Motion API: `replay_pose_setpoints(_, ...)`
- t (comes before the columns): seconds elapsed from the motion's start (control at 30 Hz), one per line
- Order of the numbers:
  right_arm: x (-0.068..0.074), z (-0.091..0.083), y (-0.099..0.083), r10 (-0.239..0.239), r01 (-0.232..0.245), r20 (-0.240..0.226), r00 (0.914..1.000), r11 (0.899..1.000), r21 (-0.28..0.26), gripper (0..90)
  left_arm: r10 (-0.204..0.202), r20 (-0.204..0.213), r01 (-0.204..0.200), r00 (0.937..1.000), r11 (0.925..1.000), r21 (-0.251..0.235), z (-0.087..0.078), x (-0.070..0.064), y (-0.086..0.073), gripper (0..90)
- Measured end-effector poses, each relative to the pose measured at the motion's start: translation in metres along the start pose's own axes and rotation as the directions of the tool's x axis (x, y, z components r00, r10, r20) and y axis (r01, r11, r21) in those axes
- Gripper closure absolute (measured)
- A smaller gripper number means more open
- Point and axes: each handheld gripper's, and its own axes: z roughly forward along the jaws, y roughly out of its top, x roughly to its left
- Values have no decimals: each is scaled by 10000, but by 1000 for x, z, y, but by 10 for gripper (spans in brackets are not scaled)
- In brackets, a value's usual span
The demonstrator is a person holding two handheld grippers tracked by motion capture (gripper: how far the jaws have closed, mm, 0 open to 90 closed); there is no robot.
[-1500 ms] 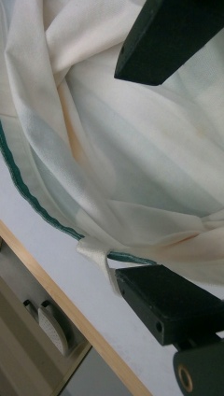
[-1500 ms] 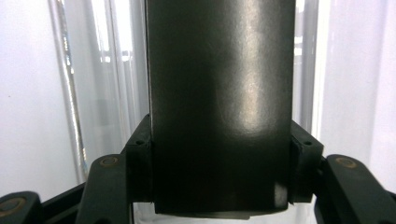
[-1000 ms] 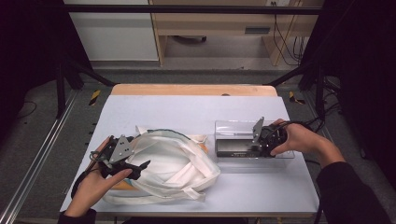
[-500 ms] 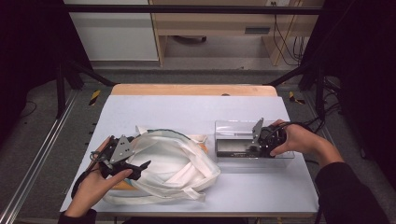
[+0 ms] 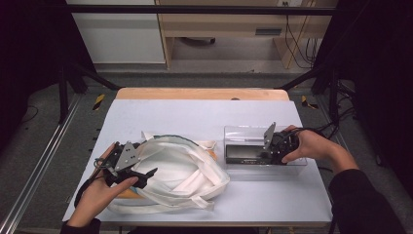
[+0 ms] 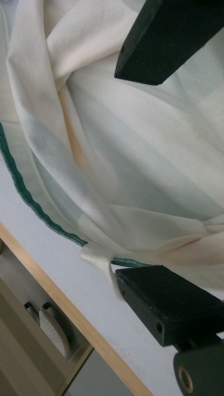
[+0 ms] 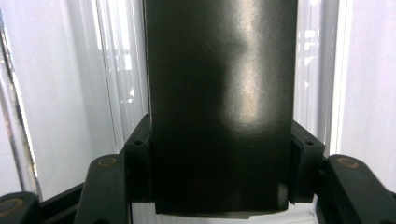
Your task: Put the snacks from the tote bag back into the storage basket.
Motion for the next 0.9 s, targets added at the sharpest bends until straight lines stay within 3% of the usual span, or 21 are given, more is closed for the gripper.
replay_pose_setpoints(0.17, -1, 0, 0, 111, -111, -97, 9999, 9999, 71, 401, -43, -5, 43, 10000, 10000, 0, -1, 0, -1, 49)
replay_pose_setpoints(0.3, -3, -2, -1, 376, -376, -52, 9993, 9993, 87, 306, -34, -11, 34, 10000, 10000, -18, -2, 1, 0, 49)
replay_pose_setpoints(0.47, -1, -8, -3, 497, -496, -74, 9987, 9988, 42, 295, -29, -34, 29, 10000, 10000, -14, -2, 1, 0, 49)
replay_pose_setpoints(0.9, 3, -30, -7, 1033, -1012, 253, 9943, 9921, -748, 274, -43, -47, 43, 10000, 10000, -24, -3, 1, 0, 47)
